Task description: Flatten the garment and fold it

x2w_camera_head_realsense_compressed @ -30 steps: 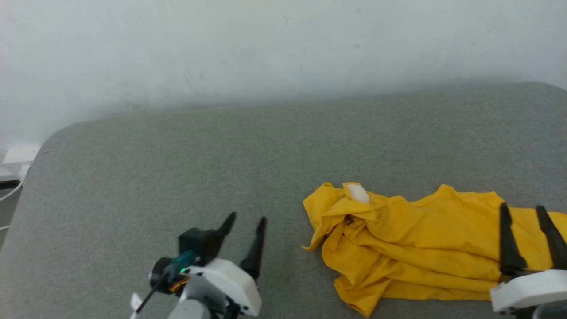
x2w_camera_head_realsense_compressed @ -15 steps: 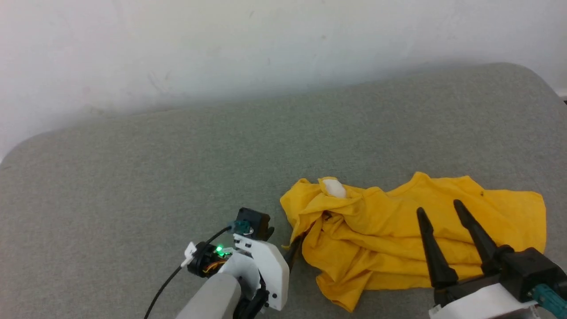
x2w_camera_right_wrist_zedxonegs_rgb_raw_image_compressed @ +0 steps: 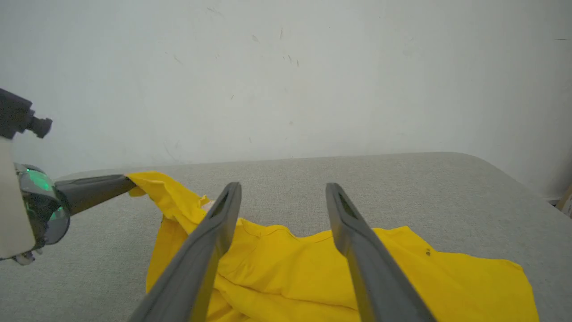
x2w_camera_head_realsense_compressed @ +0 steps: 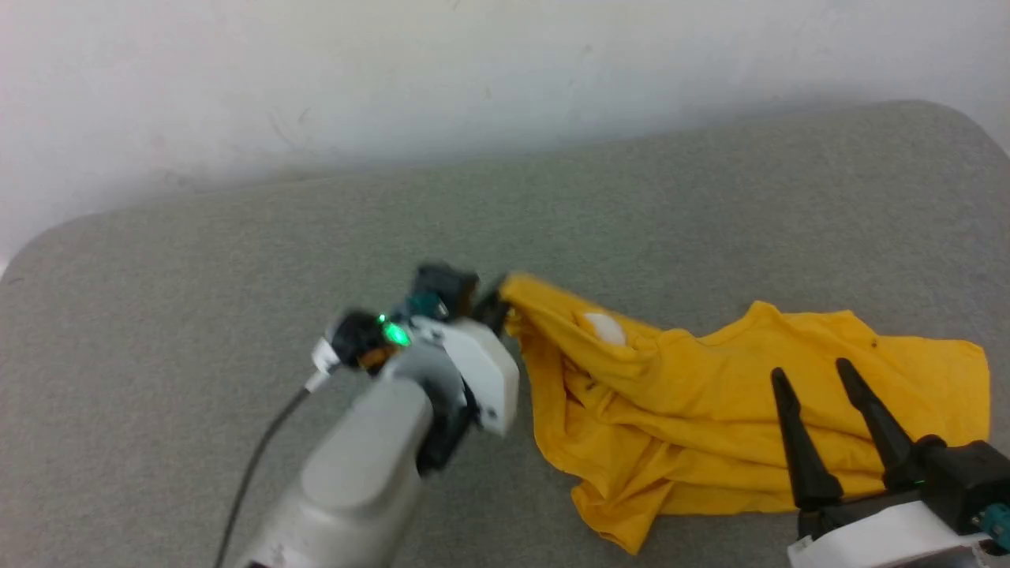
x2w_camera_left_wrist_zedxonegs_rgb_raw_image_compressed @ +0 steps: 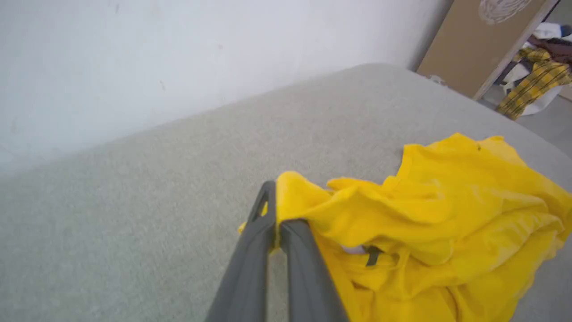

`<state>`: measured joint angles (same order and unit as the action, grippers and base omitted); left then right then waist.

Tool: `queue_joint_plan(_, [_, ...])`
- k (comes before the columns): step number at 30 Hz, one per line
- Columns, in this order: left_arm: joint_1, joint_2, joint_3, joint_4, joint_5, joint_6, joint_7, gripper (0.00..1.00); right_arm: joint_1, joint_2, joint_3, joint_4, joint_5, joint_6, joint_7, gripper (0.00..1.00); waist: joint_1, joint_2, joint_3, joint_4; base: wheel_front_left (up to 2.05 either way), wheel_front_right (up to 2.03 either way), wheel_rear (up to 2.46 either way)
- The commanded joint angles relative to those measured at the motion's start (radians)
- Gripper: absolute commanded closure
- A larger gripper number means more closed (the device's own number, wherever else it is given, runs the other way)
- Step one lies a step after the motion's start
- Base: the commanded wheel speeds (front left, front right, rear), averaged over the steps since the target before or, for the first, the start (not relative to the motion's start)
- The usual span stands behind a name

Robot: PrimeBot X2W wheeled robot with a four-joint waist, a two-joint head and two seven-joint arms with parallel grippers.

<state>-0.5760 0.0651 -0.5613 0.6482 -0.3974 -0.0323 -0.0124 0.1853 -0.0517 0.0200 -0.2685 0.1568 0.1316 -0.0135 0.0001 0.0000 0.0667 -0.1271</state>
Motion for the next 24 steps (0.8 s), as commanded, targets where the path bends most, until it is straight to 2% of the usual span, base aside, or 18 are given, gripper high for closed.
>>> queue_joint_plan(1, [-0.04, 0.031, 0.018, -0.037, 0.021, 0.021, -0.04, 1.0, 0.006, 0.001, -0.014, 0.005, 0.008, -0.001, -0.006, 0.0, -0.0001, 0.0, -0.002, 0.028, 0.0, 0.0, 0.0])
queue_joint_plan(6, [-0.013, 0.155, 0.105, -0.227, 0.042, 0.117, -0.098, 1.0, 0.012, 0.001, -0.03, 0.011, 0.016, -0.001, -0.007, 0.0, -0.0001, 0.0, -0.017, 0.07, 0.0, 0.0, 0.0])
queue_joint_plan(9, [0.111, 0.234, 0.179, -0.353, 0.012, 0.188, -0.071, 1.0, 0.018, 0.001, -0.037, 0.014, 0.023, -0.001, -0.009, 0.0, -0.0001, 0.0, -0.015, 0.092, 0.0, 0.0, 0.0])
queue_joint_plan(12, [0.305, 0.274, 0.257, -0.435, -0.063, 0.263, -0.004, 1.0, 0.021, 0.001, -0.036, 0.023, 0.035, -0.001, -0.009, 0.0, -0.0001, 0.0, -0.008, 0.11, 0.0, 0.0, 0.0])
queue_joint_plan(14, [0.434, 0.276, 0.303, -0.465, -0.121, 0.306, 0.032, 1.0, 0.02, 0.001, -0.035, 0.026, 0.038, -0.001, -0.01, 0.0, -0.0001, 0.0, 0.001, 0.119, 0.0, 0.0, 0.0])
queue_joint_plan(15, [0.434, 0.276, 0.303, -0.465, -0.121, 0.306, 0.032, 1.0, 0.02, 0.001, -0.035, 0.026, 0.038, -0.001, -0.01, 0.0, -0.0001, 0.0, 0.001, 0.119, 0.0, 0.0, 0.0])
queue_joint_plan(18, [0.576, 0.262, 0.353, -0.468, -0.195, 0.347, 0.066, 1.0, 0.014, 0.001, -0.041, 0.031, 0.042, -0.001, -0.012, 0.0, -0.0001, 0.0, 0.011, 0.133, 0.0, 0.0, 0.0])
queue_joint_plan(23, [0.688, 0.226, 0.385, -0.415, -0.277, 0.35, 0.091, 1.0, 0.005, 0.001, -0.04, 0.039, 0.037, -0.001, -0.005, 0.0, -0.0001, 0.0, 0.013, 0.143, 0.0, 0.0, 0.0])
queue_joint_plan(24, [0.696, 0.219, 0.389, -0.404, -0.29, 0.345, 0.09, 0.74, 0.004, 0.001, -0.04, 0.039, 0.036, -0.001, -0.003, 0.0, -0.0001, 0.0, 0.011, 0.144, 0.0, 0.0, 0.0])
